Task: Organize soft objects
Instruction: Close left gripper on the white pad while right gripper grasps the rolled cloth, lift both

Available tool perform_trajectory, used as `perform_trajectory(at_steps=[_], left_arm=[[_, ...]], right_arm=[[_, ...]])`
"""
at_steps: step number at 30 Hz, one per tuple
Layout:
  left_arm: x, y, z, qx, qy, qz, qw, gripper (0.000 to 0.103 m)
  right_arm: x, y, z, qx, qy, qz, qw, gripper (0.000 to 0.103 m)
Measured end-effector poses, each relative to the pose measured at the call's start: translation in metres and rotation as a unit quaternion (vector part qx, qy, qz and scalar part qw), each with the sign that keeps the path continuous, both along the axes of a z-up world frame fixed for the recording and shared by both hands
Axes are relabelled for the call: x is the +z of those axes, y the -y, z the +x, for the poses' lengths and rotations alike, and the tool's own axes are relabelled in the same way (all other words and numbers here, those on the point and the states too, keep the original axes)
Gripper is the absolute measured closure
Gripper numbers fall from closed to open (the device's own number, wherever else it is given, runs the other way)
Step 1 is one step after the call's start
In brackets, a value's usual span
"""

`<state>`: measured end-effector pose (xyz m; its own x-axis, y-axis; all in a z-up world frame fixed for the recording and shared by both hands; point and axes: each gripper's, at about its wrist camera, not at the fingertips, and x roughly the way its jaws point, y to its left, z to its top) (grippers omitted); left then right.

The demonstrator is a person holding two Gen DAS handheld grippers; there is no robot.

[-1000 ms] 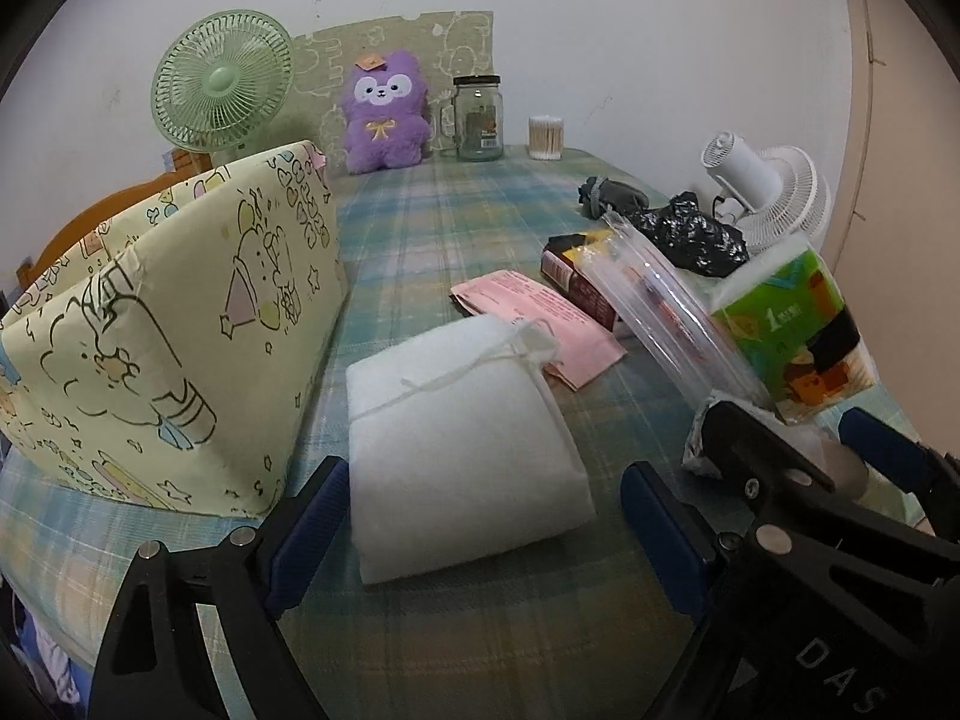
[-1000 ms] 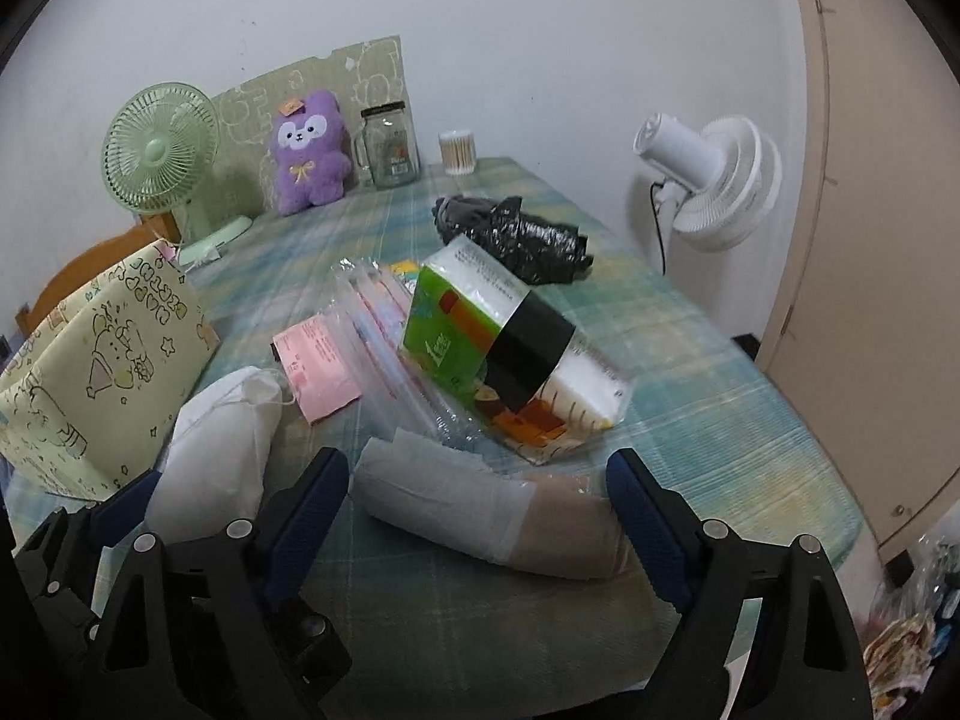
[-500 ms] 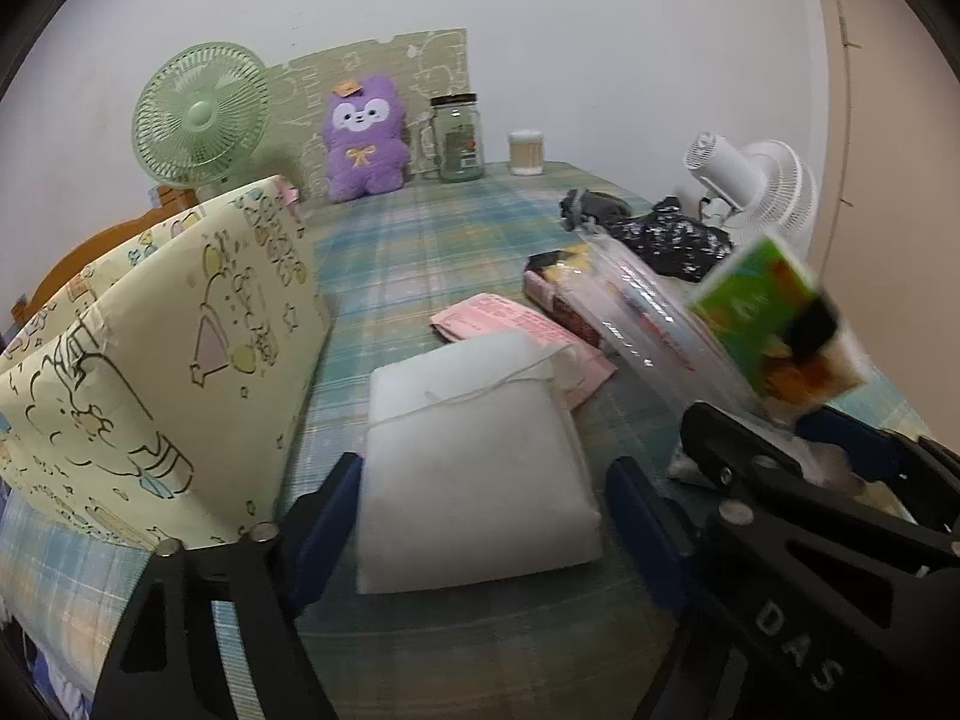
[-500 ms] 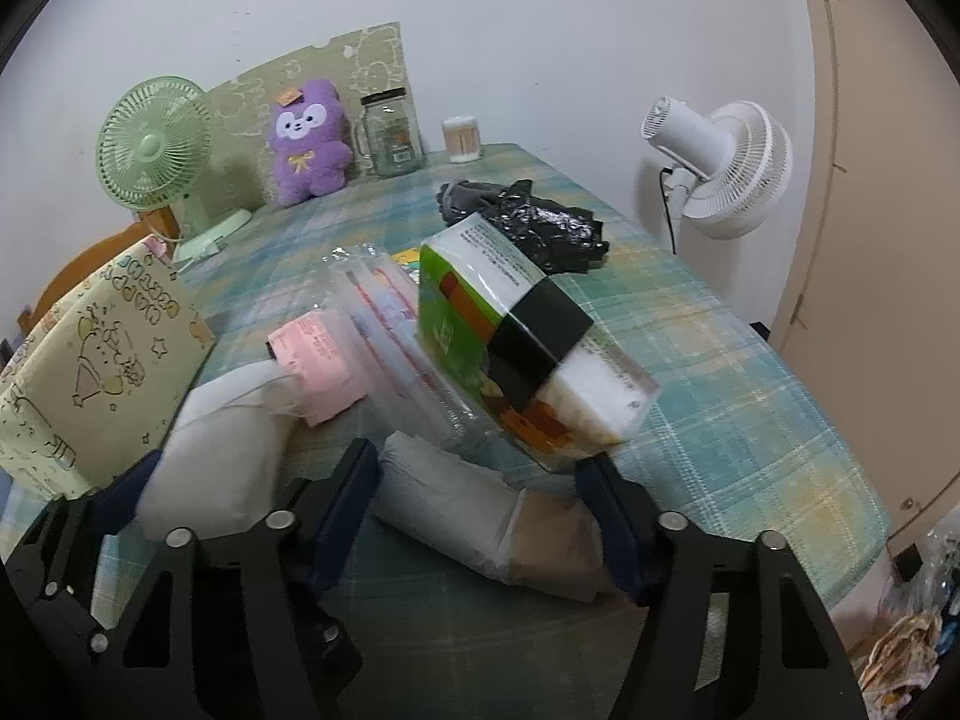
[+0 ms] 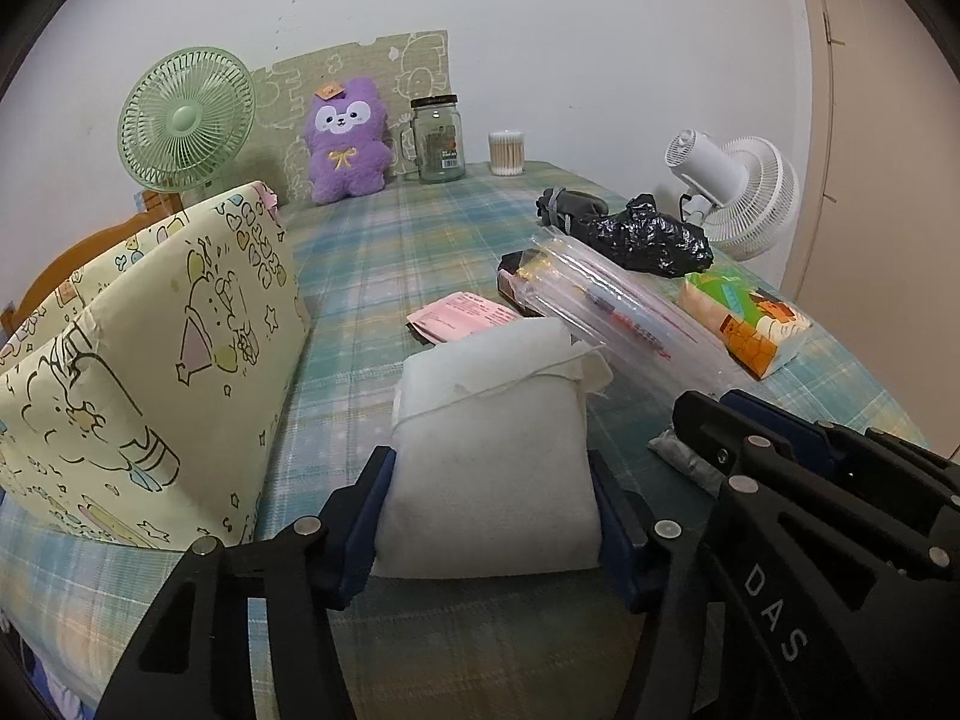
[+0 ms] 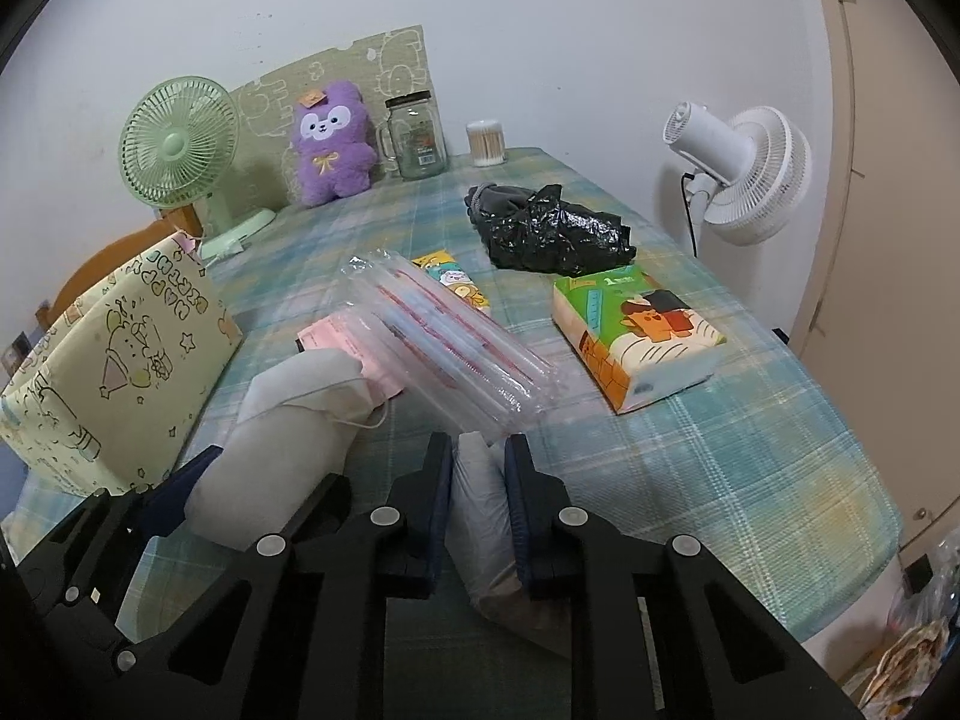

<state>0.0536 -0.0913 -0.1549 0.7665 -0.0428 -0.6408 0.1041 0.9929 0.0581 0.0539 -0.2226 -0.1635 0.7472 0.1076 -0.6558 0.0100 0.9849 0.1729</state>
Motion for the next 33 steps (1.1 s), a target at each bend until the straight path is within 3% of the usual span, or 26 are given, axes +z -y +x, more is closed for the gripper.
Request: perform_trajectory(at_steps=[12, 33], left_arm=[[0.015, -0.005, -0.006, -0.005, 0.004, -0.024, 0.9997, 0.042], [0.072, -0.009, -0.01, -0.011, 0.032, -0.039, 0.9987, 0.042]], right_arm=[[0.021, -0.003, -0.005, -0.002, 0.014, 0.003, 1.0, 0.086], [0.084, -0.007, -0.012, -0.012, 0.059, -0.01, 0.998, 0.086]])
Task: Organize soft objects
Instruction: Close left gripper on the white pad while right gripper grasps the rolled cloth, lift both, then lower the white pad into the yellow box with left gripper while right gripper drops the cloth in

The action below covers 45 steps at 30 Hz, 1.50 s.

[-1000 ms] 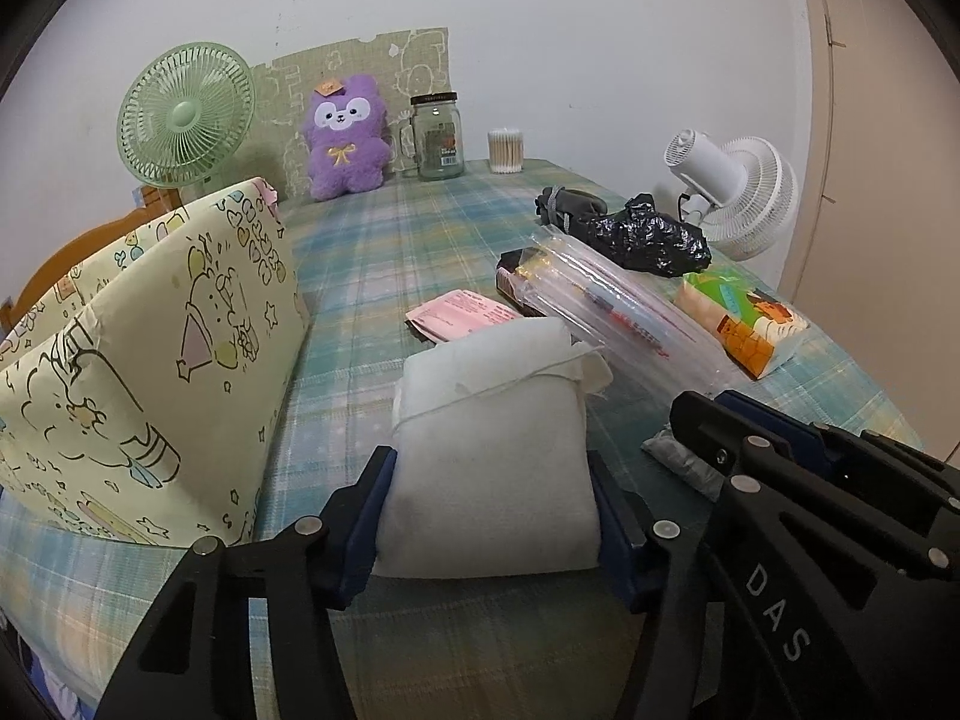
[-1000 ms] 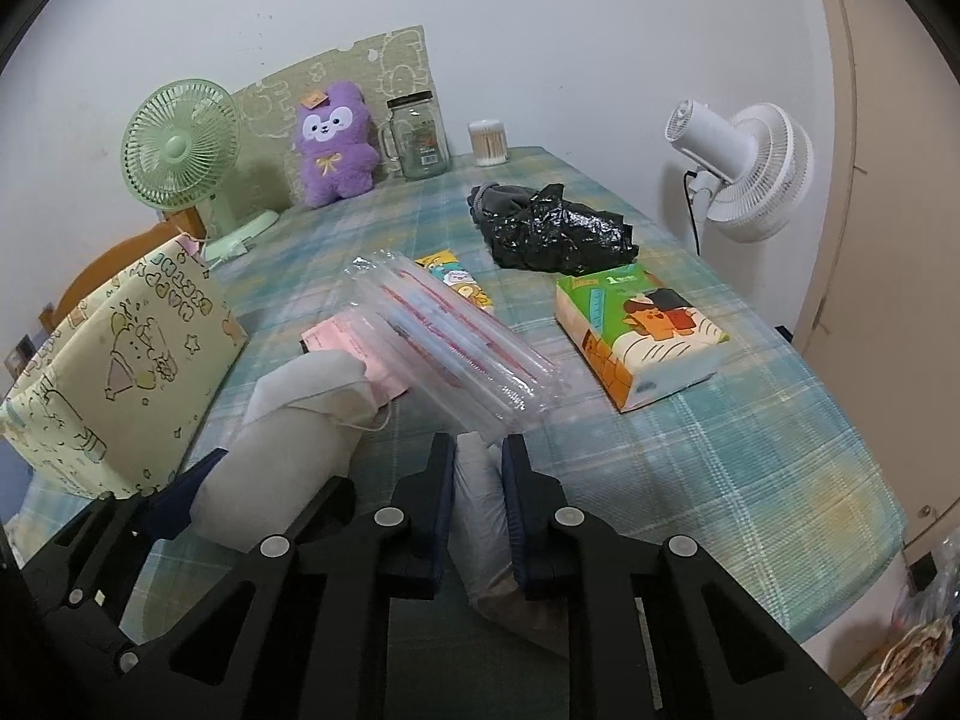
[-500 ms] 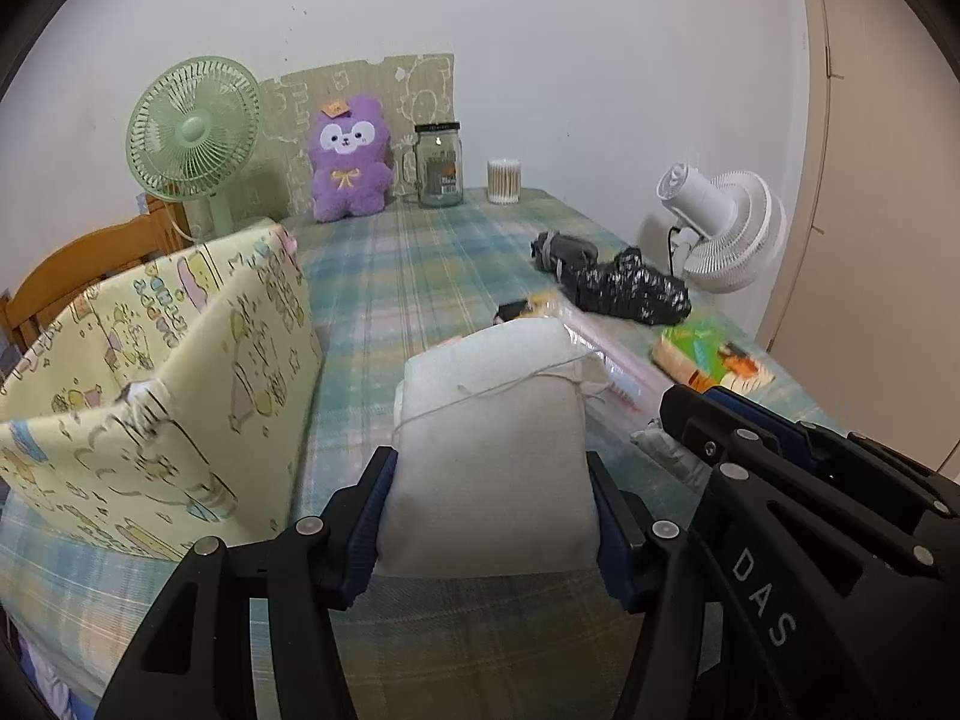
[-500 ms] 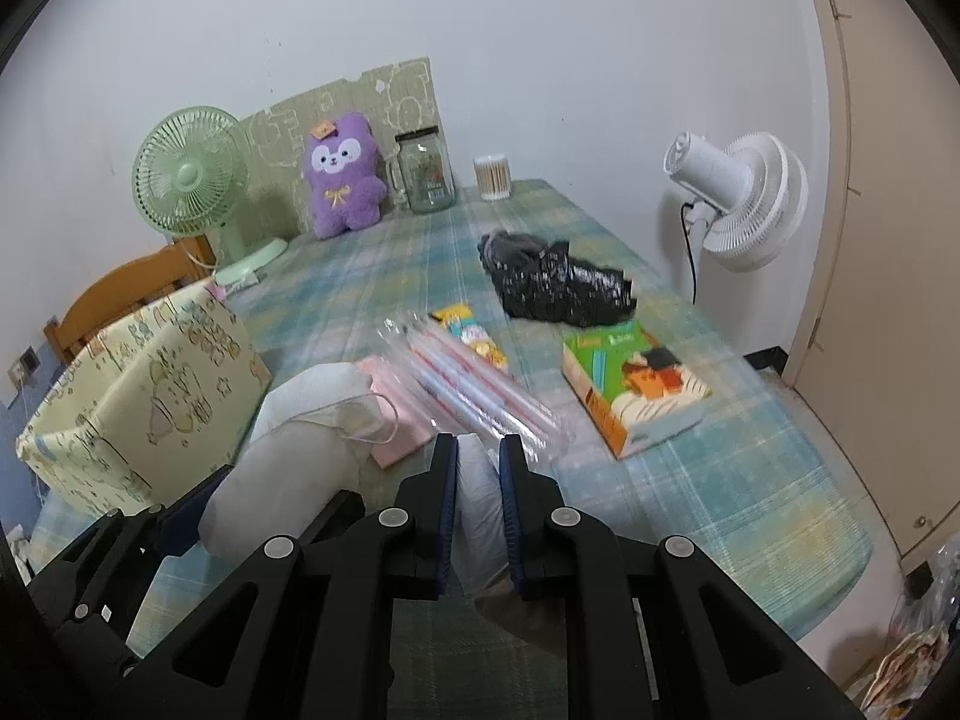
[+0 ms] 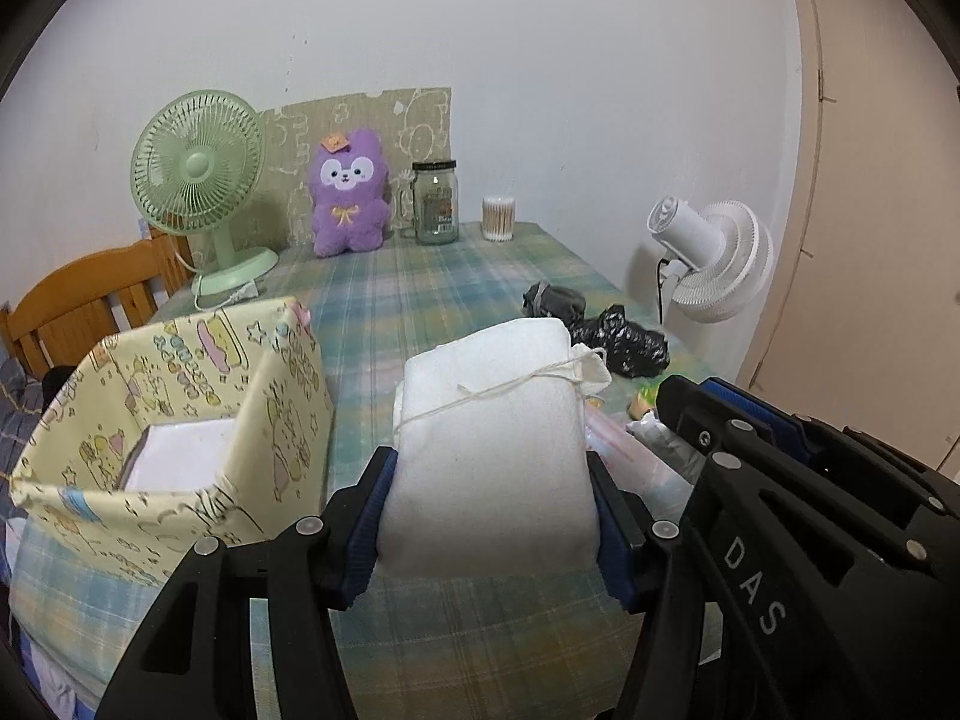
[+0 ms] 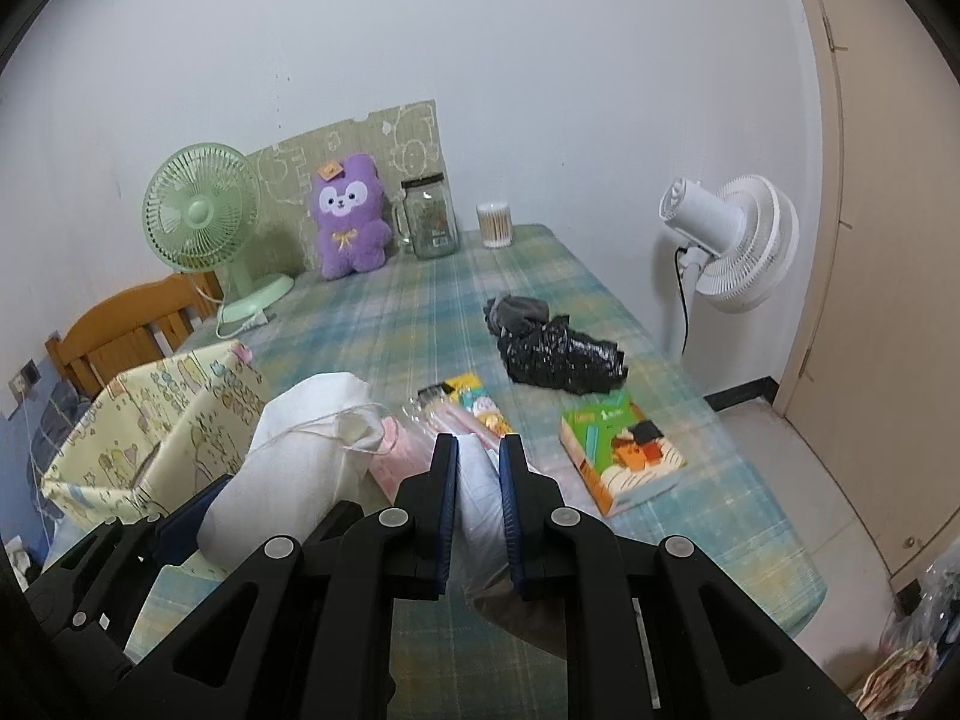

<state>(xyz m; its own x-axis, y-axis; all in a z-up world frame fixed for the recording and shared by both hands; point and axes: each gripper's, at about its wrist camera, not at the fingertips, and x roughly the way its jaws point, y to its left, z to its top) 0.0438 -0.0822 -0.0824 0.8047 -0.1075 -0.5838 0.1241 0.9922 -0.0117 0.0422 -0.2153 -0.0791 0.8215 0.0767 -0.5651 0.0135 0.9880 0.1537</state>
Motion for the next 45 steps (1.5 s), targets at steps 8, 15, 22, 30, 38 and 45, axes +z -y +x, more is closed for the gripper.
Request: perform_trajectory(at_steps=[8, 15, 22, 30, 38, 45], left_arm=[[0.02, -0.002, 0.0, -0.003, 0.012, -0.006, 0.9999, 0.042], [0.035, -0.009, 0.002, -0.002, 0.022, -0.004, 0.9998, 0.042], [0.047, -0.02, 0.006, 0.0, 0.029, -0.004, 0.9996, 0.042], [0.059, -0.038, 0.009, 0.004, 0.039, 0.001, 0.9992, 0.042], [0.061, -0.064, 0.014, 0.02, 0.039, -0.003, 0.9991, 0.041], [0.058, -0.089, 0.019, 0.037, 0.033, -0.004, 0.9988, 0.042]], right_arm=[[0.023, -0.001, 0.001, -0.001, 0.015, -0.003, 1.0, 0.086], [0.04, -0.009, 0.004, 0.002, 0.028, -0.008, 1.0, 0.086], [0.053, -0.02, 0.008, 0.002, 0.031, -0.014, 0.999, 0.086], [0.066, -0.041, 0.011, 0.007, 0.042, -0.024, 0.999, 0.086], [0.071, -0.066, 0.02, 0.018, 0.044, -0.027, 0.999, 0.086], [0.069, -0.091, 0.028, 0.033, 0.037, -0.03, 0.998, 0.086]])
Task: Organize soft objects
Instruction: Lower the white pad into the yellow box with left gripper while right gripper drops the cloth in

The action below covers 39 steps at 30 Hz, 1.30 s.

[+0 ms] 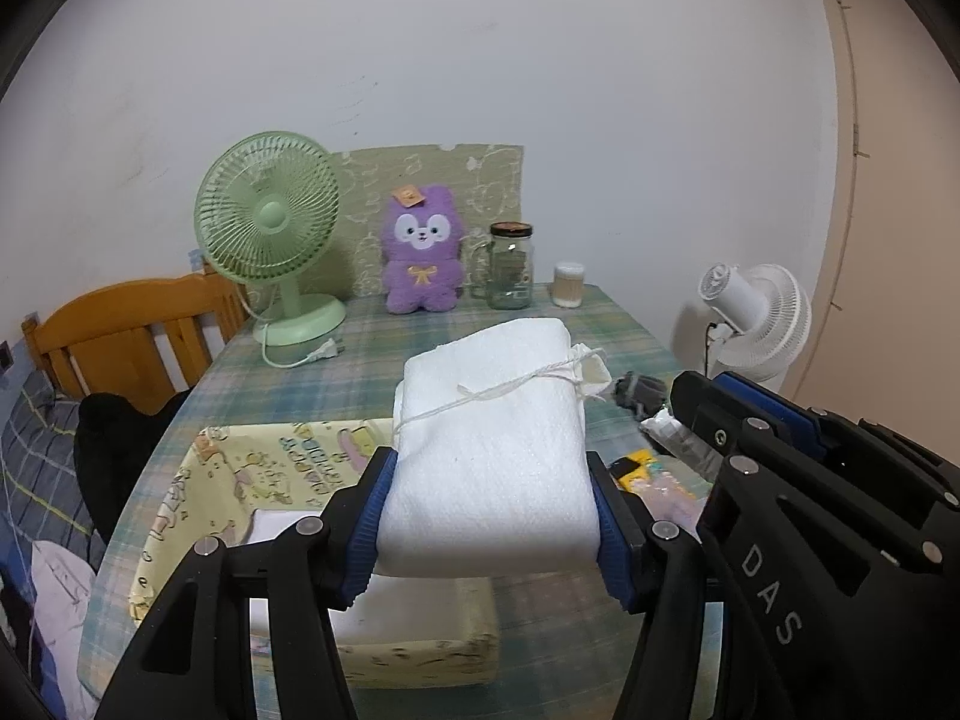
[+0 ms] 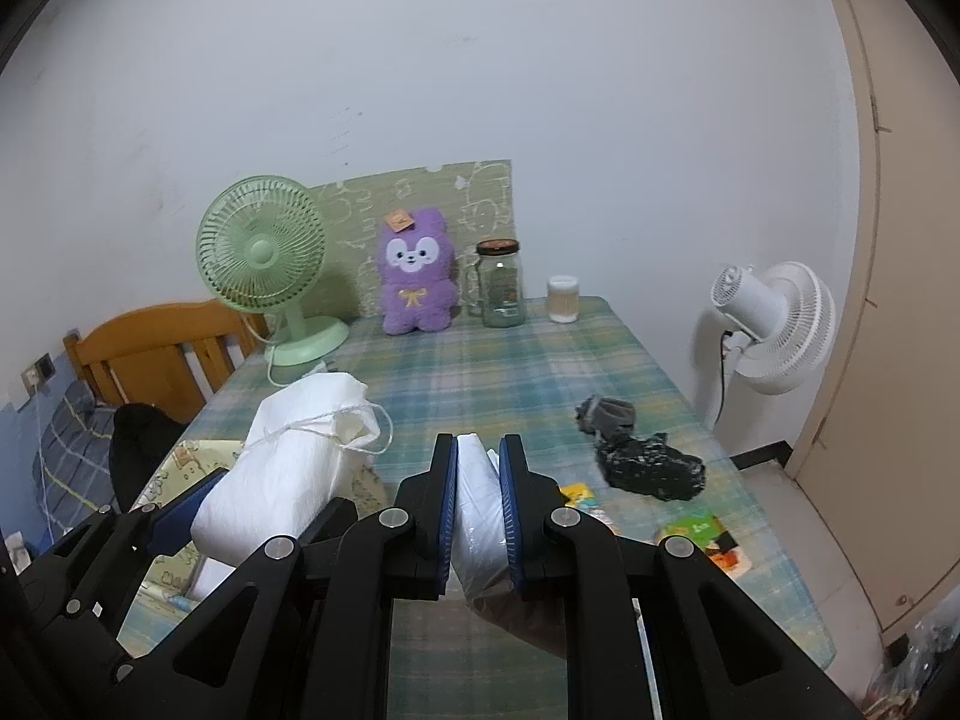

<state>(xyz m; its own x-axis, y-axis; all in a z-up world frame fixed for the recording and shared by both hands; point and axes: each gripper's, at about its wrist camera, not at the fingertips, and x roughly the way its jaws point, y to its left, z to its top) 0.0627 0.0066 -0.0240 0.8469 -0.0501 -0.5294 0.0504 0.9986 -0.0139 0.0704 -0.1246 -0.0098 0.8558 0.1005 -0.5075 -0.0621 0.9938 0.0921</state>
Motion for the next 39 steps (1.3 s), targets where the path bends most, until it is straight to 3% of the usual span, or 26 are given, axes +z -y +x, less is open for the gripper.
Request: perform_trajectory(at_steps=[19, 28, 39], left_arm=[[-0.03, -0.071, 0.021, 0.037, -0.043, -0.009, 0.9984, 0.041], [-0.045, -0.095, 0.03, 0.058, -0.065, 0.018, 0.996, 0.041], [-0.062, -0.106, 0.037, 0.061, -0.094, 0.006, 0.9937, 0.033]], right_arm=[[-0.026, -0.076, 0.031, 0.046, -0.037, -0.011, 0.998, 0.086], [-0.04, -0.105, 0.051, 0.067, -0.056, -0.01, 0.996, 0.086], [-0.053, -0.116, 0.072, 0.067, -0.075, -0.003, 0.995, 0.086]])
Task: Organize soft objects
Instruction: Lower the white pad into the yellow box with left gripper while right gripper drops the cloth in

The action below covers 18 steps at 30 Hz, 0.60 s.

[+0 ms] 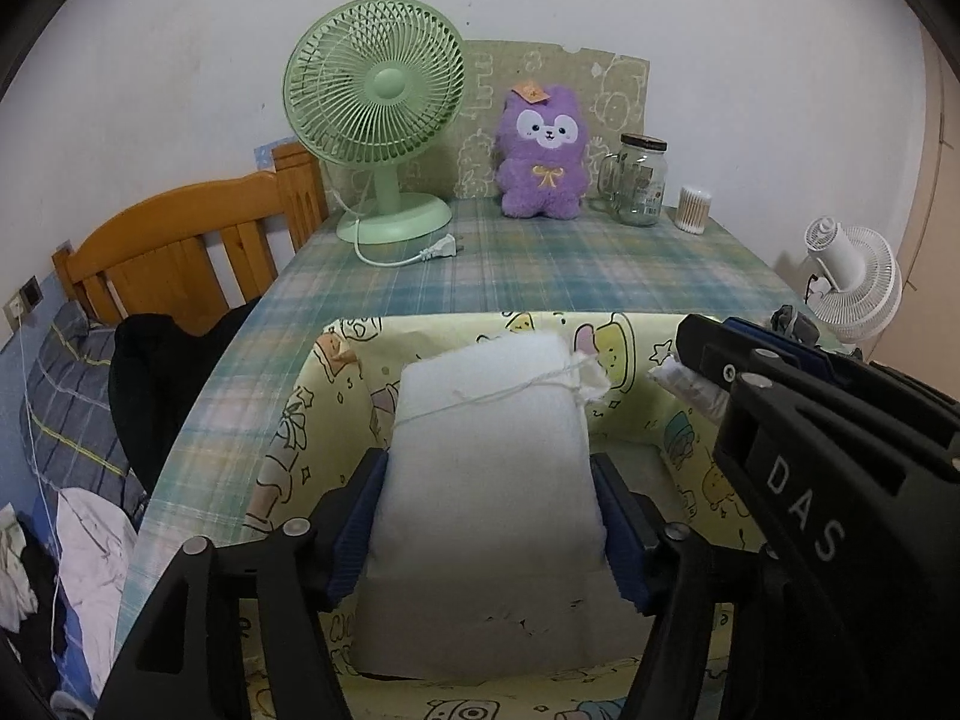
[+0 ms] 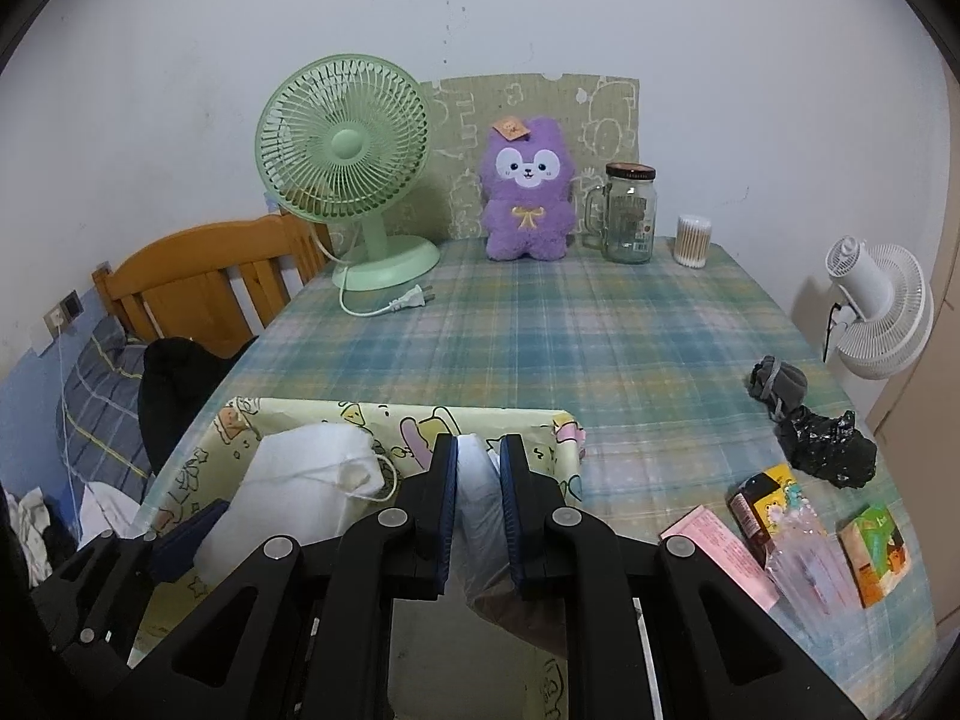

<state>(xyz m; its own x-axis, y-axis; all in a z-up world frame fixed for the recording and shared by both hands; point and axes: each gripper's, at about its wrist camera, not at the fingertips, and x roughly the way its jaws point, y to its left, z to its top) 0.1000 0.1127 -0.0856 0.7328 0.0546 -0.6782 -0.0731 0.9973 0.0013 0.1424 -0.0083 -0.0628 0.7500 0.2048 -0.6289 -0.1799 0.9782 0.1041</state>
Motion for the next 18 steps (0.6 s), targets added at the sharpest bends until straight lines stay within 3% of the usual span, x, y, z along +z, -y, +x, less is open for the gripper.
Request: perform_trajectory(at_steps=[7, 10, 14, 18], left_arm=[[-0.003, -0.003, 0.003, 0.008, -0.008, -0.001, 0.9999, 0.019], [-0.004, -0.003, 0.004, 0.01, -0.013, -0.002, 0.9999, 0.015], [-0.003, -0.002, 0.003, 0.009, -0.014, -0.002, 0.9999, 0.014], [0.0, 0.0, 0.003, 0.01, -0.011, -0.003, 0.9999, 0.012]], right_arm=[[-0.006, -0.003, 0.005, 0.011, -0.01, 0.006, 1.0, 0.083], [-0.008, -0.004, 0.007, 0.014, -0.015, 0.004, 1.0, 0.078], [-0.005, 0.0, 0.003, 0.003, 0.0, 0.005, 1.0, 0.034], [0.002, 0.004, -0.002, -0.002, 0.016, -0.002, 1.0, 0.024]])
